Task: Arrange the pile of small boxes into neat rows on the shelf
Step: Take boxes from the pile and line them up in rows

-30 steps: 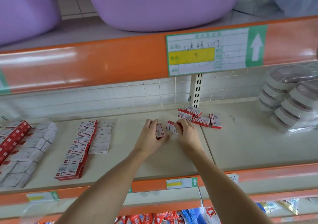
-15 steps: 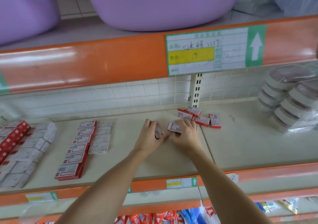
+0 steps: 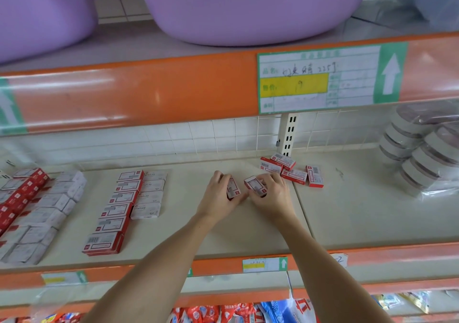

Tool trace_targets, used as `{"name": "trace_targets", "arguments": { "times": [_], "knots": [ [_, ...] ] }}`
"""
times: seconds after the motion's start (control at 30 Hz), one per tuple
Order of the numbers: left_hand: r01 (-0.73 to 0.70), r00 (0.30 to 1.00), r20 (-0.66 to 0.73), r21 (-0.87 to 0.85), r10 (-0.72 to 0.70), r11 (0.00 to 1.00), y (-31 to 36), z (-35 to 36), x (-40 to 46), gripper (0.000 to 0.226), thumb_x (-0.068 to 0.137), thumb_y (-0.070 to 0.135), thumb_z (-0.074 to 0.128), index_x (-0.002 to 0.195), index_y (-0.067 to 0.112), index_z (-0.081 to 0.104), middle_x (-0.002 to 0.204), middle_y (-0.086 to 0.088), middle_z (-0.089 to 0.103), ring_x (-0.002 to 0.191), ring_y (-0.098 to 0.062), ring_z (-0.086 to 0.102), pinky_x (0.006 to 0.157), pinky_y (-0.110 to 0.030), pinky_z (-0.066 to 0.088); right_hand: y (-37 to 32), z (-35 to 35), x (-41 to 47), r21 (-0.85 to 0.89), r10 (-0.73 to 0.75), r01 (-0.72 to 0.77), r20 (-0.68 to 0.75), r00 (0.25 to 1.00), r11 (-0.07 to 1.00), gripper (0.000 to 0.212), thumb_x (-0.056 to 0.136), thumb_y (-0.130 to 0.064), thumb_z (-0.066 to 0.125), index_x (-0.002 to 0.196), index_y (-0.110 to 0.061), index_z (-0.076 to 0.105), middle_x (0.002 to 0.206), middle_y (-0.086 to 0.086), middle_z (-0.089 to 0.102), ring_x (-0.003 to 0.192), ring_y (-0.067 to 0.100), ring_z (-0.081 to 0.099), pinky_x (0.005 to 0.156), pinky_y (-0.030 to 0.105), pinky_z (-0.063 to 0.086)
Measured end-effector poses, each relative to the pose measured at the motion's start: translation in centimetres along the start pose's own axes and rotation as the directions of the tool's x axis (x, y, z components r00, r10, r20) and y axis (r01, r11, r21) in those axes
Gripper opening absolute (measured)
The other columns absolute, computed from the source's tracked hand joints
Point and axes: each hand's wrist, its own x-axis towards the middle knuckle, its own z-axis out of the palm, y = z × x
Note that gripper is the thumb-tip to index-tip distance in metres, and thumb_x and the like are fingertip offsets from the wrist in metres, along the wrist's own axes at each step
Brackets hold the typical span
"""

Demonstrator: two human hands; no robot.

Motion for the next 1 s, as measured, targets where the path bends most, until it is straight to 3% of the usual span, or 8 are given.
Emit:
{"name": "trace_targets", "arguments": {
  "times": [0.1, 0.2, 0.3, 0.5, 0.63, 0.7, 0.87, 1.0],
  "knots": [
    [0.013, 1.000, 0.019, -0.009, -0.013, 1.000, -0.1, 0.0, 0.0, 0.064, 0.075, 0.071, 0.061, 0.106, 0.015, 0.054, 0.101, 0.003, 0.038, 0.087, -0.018, 0.051, 0.077, -0.038, 0.051, -0.2, -0.1, -0.3, -0.027, -0.044, 0.043, -0.018, 0.999, 0.999, 0.041, 0.077, -0.029, 0.067, 0.117, -0.022, 0.066, 0.108, -0.003, 0.057, 0.108, 0.022, 0.048, 0.097, 0.040, 0.043],
    [0.023, 1.000, 0.022, -0.017, -0.022, 1.000, 0.1, -0.2, 0.0, 0.058, 0.076, 0.067, 0.064, 0.106, 0.018, 0.053, 0.102, 0.004, 0.038, 0.088, -0.017, 0.052, 0.077, -0.035, 0.051, -0.4, -0.2, -0.2, -0.171, -0.100, 0.110, 0.068, 0.993, 0.979, 0.053, 0.081, -0.032, 0.060, 0.134, -0.033, 0.057, 0.107, -0.003, 0.053, 0.111, 0.021, 0.044, 0.102, 0.037, 0.036],
    [0.028, 0.999, 0.030, -0.029, -0.027, 0.999, 0.3, -0.5, -0.2, 0.058, 0.075, 0.064, 0.067, 0.105, 0.016, 0.054, 0.101, 0.003, 0.038, 0.087, -0.017, 0.051, 0.077, -0.035, 0.050, -0.2, -0.1, -0.1, -0.237, -0.120, 0.135, 0.079, 0.990, 0.962, 0.042, 0.084, -0.034, 0.058, 0.125, -0.036, 0.063, 0.106, -0.001, 0.050, 0.109, 0.023, 0.045, 0.099, 0.038, 0.035],
    [-0.005, 0.993, 0.119, -0.021, 0.007, 1.000, -0.7, -2.0, -1.5, 0.066, 0.072, 0.063, 0.074, 0.115, 0.015, 0.058, 0.101, 0.003, 0.037, 0.095, -0.016, 0.046, 0.086, -0.031, 0.046, -1.1, -0.1, -0.5, -0.235, -0.018, 0.038, 0.086, 0.996, 0.971, 0.038, 0.081, -0.035, 0.059, 0.119, -0.034, 0.065, 0.107, -0.003, 0.050, 0.108, 0.021, 0.048, 0.099, 0.037, 0.033],
    [-0.059, 0.976, 0.215, 0.077, 0.041, 0.995, -1.8, -3.9, -2.1, 0.085, 0.061, 0.080, 0.062, 0.117, 0.017, 0.059, 0.105, 0.002, 0.043, 0.101, -0.021, 0.045, 0.094, -0.039, 0.042, -2.6, -0.3, -1.3, -0.200, 0.108, -0.086, 0.102, 0.989, 0.976, 0.035, 0.082, -0.034, 0.065, 0.117, -0.029, 0.065, 0.102, -0.002, 0.046, 0.099, 0.020, 0.049, 0.095, 0.034, 0.033],
    [-0.063, 0.960, 0.280, 0.128, 0.025, 0.990, -2.2, -5.0, -2.4, 0.088, 0.059, 0.083, 0.060, 0.121, 0.021, 0.058, 0.113, 0.001, 0.045, 0.108, -0.023, 0.044, 0.098, -0.041, 0.039, -3.4, -0.2, -1.7, -0.220, 0.160, -0.131, 0.119, 0.980, 0.967, 0.036, 0.082, -0.035, 0.066, 0.118, -0.030, 0.063, 0.101, -0.002, 0.044, 0.096, 0.021, 0.048, 0.092, 0.033, 0.035],
    [-0.072, 0.895, 0.445, 0.164, -0.009, 0.984, -3.3, -7.7, -2.9, 0.081, 0.068, 0.066, 0.076, 0.134, 0.027, 0.050, 0.126, 0.001, 0.041, 0.120, -0.023, 0.037, 0.103, -0.040, 0.034, -5.7, 0.6, -4.0, -0.200, 0.177, -0.145, 0.155, 0.972, 0.969, 0.038, 0.083, -0.034, 0.067, 0.121, -0.032, 0.064, 0.102, -0.002, 0.046, 0.101, 0.023, 0.054, 0.087, 0.031, 0.044],
    [-0.117, 0.826, 0.564, 0.208, -0.021, 0.971, -3.7, -9.8, -3.3, 0.080, 0.070, 0.054, 0.080, 0.139, 0.029, 0.047, 0.129, 0.000, 0.039, 0.125, -0.025, 0.034, 0.102, -0.039, 0.033, -8.0, 1.3, -5.9, -0.101, 0.155, -0.139, 0.180, 0.971, 0.985, 0.025, 0.092, -0.033, 0.063, 0.116, -0.031, 0.070, 0.098, -0.001, 0.058, 0.083, 0.013, 0.056, 0.074, 0.022, 0.041]
  ]
}}
